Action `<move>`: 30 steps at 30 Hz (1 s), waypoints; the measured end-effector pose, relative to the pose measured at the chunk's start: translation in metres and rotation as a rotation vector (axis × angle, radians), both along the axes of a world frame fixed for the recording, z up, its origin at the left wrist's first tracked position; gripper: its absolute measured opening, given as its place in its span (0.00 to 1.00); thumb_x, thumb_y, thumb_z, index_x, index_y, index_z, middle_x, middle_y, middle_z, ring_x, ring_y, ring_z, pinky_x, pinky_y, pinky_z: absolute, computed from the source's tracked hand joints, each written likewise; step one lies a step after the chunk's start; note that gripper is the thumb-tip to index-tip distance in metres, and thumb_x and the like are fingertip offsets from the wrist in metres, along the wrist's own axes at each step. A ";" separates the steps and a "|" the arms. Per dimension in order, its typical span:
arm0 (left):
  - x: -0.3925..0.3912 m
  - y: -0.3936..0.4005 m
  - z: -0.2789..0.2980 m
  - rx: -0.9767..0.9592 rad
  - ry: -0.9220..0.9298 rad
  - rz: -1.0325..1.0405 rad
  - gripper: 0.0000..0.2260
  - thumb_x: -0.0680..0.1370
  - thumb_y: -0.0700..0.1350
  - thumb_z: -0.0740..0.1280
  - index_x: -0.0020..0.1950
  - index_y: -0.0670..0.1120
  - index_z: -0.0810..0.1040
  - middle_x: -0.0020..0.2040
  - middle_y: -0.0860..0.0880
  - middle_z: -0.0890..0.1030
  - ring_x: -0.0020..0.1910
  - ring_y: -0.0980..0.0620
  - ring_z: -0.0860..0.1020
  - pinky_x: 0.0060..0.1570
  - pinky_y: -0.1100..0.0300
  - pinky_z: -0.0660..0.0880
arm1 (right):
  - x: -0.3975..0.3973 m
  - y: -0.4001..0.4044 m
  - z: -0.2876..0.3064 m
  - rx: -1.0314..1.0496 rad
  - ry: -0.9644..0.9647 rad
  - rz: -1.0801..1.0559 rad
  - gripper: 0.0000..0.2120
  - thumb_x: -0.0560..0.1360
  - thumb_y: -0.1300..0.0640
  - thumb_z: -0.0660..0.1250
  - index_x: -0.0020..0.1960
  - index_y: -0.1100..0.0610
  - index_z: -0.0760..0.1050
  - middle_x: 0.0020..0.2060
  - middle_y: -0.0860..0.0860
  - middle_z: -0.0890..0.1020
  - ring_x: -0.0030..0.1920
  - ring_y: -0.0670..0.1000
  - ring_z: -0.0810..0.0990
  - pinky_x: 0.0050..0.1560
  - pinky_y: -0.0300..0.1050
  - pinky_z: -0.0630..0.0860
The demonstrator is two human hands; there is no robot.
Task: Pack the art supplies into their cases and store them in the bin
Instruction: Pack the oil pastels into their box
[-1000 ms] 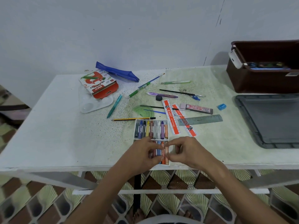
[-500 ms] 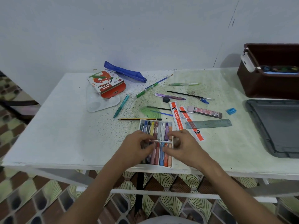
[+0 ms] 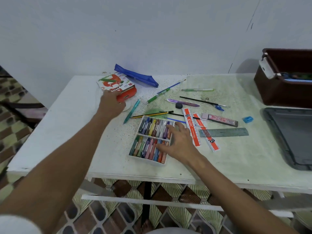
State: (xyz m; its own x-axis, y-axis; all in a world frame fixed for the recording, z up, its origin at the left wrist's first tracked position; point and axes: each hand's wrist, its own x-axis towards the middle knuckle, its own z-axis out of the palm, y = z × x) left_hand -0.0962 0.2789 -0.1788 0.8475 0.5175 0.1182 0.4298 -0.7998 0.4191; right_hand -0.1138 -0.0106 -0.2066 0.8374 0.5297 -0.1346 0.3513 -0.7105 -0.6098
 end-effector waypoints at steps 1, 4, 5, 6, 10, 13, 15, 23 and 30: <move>0.006 0.010 -0.001 0.025 0.044 0.018 0.25 0.75 0.47 0.68 0.72 0.45 0.69 0.65 0.38 0.68 0.62 0.41 0.70 0.65 0.47 0.68 | 0.001 0.000 -0.001 0.005 -0.008 -0.003 0.42 0.69 0.37 0.70 0.76 0.50 0.58 0.76 0.53 0.55 0.74 0.57 0.52 0.72 0.54 0.54; 0.020 0.030 -0.003 0.102 0.183 0.041 0.30 0.77 0.53 0.66 0.75 0.46 0.61 0.72 0.38 0.61 0.69 0.37 0.64 0.68 0.42 0.65 | 0.005 0.001 -0.005 0.020 -0.012 -0.019 0.41 0.68 0.37 0.70 0.76 0.48 0.59 0.75 0.53 0.57 0.73 0.57 0.54 0.71 0.56 0.56; 0.024 0.035 -0.005 0.104 0.217 0.036 0.31 0.77 0.54 0.66 0.76 0.47 0.60 0.73 0.38 0.60 0.70 0.37 0.63 0.68 0.41 0.64 | 0.006 0.001 -0.006 0.029 -0.007 -0.027 0.41 0.68 0.38 0.71 0.75 0.48 0.60 0.75 0.53 0.57 0.73 0.58 0.54 0.71 0.56 0.56; 0.027 0.040 -0.007 0.100 0.241 0.025 0.31 0.78 0.54 0.65 0.77 0.47 0.58 0.74 0.38 0.58 0.71 0.37 0.62 0.68 0.41 0.64 | 0.007 0.001 -0.007 0.038 0.001 -0.036 0.41 0.67 0.38 0.71 0.75 0.47 0.60 0.75 0.53 0.57 0.73 0.57 0.55 0.71 0.56 0.56; 0.032 0.049 -0.016 0.154 0.222 -0.029 0.24 0.81 0.48 0.60 0.76 0.44 0.61 0.72 0.39 0.66 0.69 0.39 0.67 0.67 0.43 0.67 | 0.009 0.002 -0.010 0.035 0.011 -0.054 0.41 0.67 0.38 0.72 0.75 0.46 0.60 0.75 0.51 0.58 0.74 0.57 0.54 0.71 0.56 0.56; 0.029 0.049 -0.019 0.215 0.131 -0.002 0.19 0.81 0.45 0.59 0.71 0.41 0.68 0.66 0.38 0.72 0.64 0.39 0.71 0.62 0.46 0.70 | 0.009 0.002 -0.012 0.032 0.001 -0.054 0.41 0.66 0.37 0.71 0.74 0.46 0.60 0.75 0.52 0.58 0.74 0.56 0.55 0.71 0.56 0.55; 0.026 0.050 -0.022 0.253 0.094 -0.021 0.15 0.80 0.44 0.59 0.64 0.39 0.73 0.60 0.37 0.75 0.58 0.38 0.75 0.57 0.46 0.73 | 0.009 0.002 -0.012 0.046 0.003 -0.057 0.41 0.66 0.38 0.72 0.74 0.46 0.61 0.75 0.52 0.58 0.74 0.56 0.55 0.71 0.55 0.55; 0.011 0.035 -0.017 0.308 -0.035 -0.063 0.13 0.79 0.42 0.61 0.58 0.36 0.78 0.52 0.38 0.79 0.48 0.40 0.79 0.47 0.49 0.77 | 0.009 0.002 -0.012 0.054 -0.004 -0.055 0.41 0.66 0.38 0.72 0.74 0.47 0.61 0.75 0.52 0.59 0.73 0.56 0.56 0.71 0.55 0.56; -0.023 -0.008 0.008 0.388 -0.272 -0.088 0.12 0.79 0.41 0.60 0.49 0.33 0.78 0.49 0.36 0.77 0.41 0.40 0.75 0.35 0.52 0.71 | 0.010 0.001 -0.012 0.054 -0.008 -0.035 0.41 0.66 0.38 0.72 0.74 0.48 0.62 0.74 0.53 0.60 0.73 0.56 0.56 0.70 0.56 0.57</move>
